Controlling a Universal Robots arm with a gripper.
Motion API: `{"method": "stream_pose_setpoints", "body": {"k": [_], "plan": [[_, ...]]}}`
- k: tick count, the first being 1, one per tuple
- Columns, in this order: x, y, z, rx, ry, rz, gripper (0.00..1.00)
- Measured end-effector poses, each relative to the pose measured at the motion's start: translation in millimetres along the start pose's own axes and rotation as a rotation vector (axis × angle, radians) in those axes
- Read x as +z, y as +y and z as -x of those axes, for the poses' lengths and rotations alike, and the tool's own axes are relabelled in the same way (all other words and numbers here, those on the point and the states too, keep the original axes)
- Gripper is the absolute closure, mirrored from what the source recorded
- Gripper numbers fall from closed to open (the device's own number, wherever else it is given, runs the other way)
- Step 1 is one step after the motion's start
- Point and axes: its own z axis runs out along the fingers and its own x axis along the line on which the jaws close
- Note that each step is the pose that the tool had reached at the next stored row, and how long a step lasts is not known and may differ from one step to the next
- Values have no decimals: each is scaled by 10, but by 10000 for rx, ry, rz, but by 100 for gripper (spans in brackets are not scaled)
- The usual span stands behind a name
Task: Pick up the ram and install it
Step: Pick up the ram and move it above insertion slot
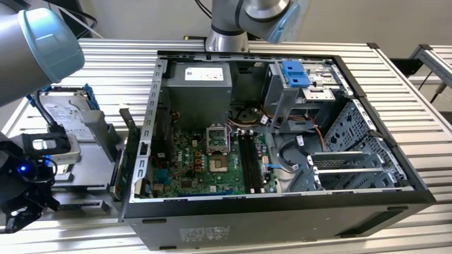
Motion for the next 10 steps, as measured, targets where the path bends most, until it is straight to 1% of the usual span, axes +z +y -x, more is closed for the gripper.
{"method": "stream_pose_setpoints", "body": {"k": [8,10], "plan": [[0,0,1,1,0,0,100],[-9,1,1,1,-2,-2,100]]}}
